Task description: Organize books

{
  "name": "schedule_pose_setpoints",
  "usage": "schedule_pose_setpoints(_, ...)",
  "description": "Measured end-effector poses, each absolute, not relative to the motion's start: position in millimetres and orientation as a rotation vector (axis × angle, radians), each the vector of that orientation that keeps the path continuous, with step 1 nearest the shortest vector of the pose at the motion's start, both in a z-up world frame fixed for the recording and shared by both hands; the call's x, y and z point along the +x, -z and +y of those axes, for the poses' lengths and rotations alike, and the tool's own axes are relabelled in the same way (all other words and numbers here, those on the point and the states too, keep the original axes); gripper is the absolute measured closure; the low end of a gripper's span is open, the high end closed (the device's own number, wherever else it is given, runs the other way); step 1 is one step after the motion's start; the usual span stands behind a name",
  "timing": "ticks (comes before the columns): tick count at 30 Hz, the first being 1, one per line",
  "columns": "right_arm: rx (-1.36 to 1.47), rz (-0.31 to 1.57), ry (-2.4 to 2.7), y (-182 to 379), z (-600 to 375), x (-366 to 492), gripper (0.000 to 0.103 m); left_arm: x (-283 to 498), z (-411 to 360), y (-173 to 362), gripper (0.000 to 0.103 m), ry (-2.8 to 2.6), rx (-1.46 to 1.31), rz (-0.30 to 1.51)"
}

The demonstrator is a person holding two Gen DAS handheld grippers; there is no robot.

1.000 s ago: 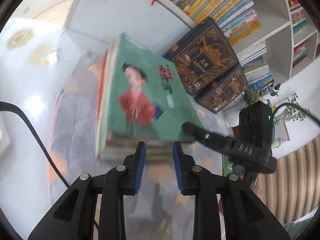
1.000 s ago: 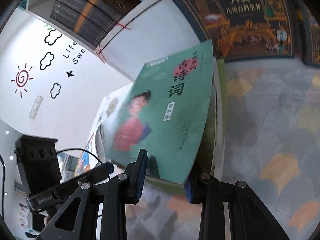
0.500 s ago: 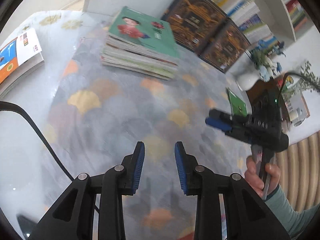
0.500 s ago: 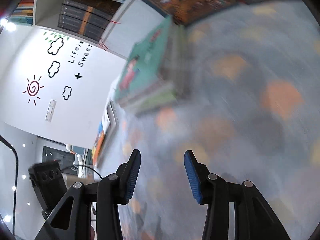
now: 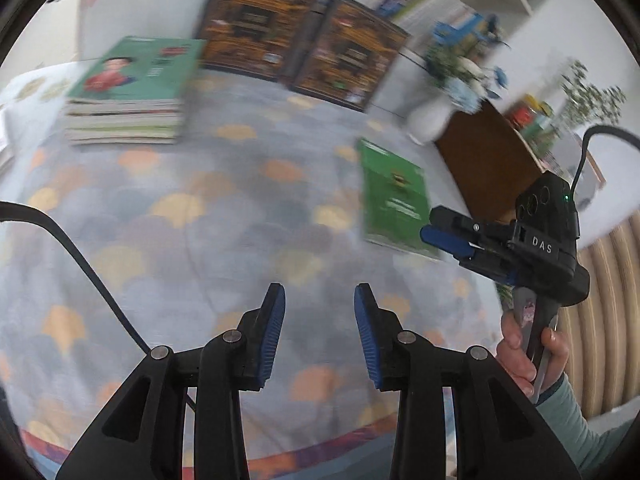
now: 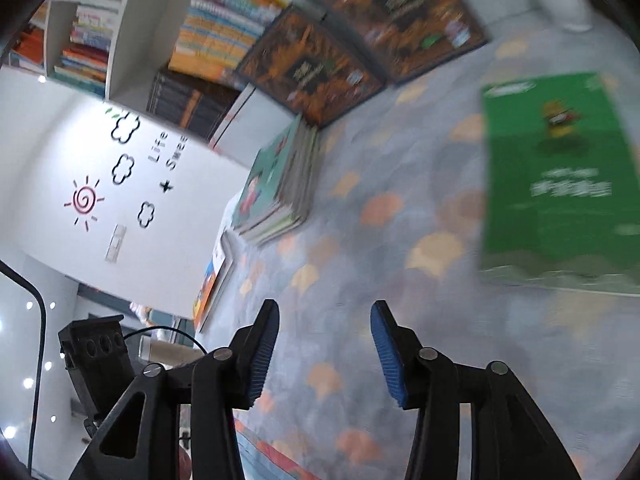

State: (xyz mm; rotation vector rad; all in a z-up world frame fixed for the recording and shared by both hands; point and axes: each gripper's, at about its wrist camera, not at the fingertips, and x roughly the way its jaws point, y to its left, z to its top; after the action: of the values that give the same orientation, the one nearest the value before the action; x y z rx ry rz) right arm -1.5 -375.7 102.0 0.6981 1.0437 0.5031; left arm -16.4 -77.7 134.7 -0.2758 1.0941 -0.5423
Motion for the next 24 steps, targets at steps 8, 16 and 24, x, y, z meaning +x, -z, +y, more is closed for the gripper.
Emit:
schedule_pose_setpoints(8, 0.766, 1.038, -0.284, -100, -478, -49, 0.048, -14, -165, -125, 0.056, 0.69, -0.248, 1.174)
schedule_pose_setpoints(16, 0.697, 1.067, -0.109, -92, -522, -59, 0.046, 24, -223, -122, 0.027, 0.745, -0.198, 1.18)
schedule_pose_setpoints(24, 0.542, 1.118, 0.048, -64, -512, -3, 0.03, 68, -236, -82, 0.043, 0.637, -0.208, 1.212)
